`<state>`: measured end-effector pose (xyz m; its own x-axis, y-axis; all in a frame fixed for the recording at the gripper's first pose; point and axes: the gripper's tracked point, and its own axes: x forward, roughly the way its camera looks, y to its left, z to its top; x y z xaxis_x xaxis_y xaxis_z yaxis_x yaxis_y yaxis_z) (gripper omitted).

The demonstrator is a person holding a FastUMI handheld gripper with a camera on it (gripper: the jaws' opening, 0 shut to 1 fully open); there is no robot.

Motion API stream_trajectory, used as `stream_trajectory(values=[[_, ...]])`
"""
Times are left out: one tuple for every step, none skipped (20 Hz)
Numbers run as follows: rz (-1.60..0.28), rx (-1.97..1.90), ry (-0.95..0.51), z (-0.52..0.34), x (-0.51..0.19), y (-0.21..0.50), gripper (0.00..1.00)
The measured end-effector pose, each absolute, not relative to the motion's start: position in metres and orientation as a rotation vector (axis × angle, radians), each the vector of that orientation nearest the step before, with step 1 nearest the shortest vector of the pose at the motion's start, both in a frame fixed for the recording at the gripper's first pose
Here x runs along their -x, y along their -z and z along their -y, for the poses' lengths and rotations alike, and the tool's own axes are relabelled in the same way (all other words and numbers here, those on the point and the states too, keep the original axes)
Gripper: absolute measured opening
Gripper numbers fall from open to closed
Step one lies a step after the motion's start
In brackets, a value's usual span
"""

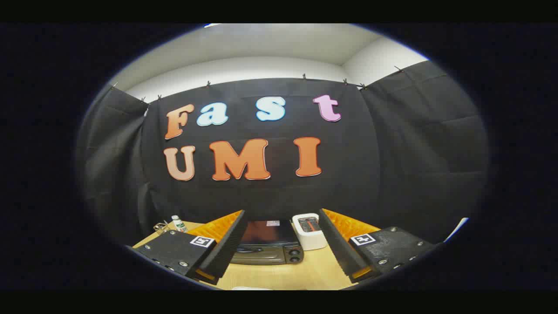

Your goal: Open the toaster oven, put the food inside, and close the toaster oven door.

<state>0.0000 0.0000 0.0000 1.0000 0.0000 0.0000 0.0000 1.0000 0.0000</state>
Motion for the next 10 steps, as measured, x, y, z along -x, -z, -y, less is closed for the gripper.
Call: stream_trajectory(values=[[-0.006, 0.009, -0.003, -0.005, 0.0, 0.0, 0.98], [-0.012, 0.02, -0.009, -0.009, 0.0, 0.001, 0.98], [-0.016, 0.027, -0.015, -0.014, 0.0, 0.001, 0.98], [-0.017, 0.03, -0.025, -0.018, -0.002, 0.0, 0.98], [-0.017, 0.029, -0.032, -0.021, -0.003, -0.001, 0.98], [-0.017, 0.03, -0.041, -0.023, -0.004, -0.003, 0.98], [-0.017, 0.034, -0.047, -0.025, -0.005, -0.004, 0.98], [-0.02, 0.039, -0.054, -0.026, -0.006, -0.003, 0.98], [-0.019, 0.04, -0.061, -0.029, -0.008, -0.004, 0.98], [-0.016, 0.037, -0.068, -0.031, -0.01, -0.006, 0.98]])
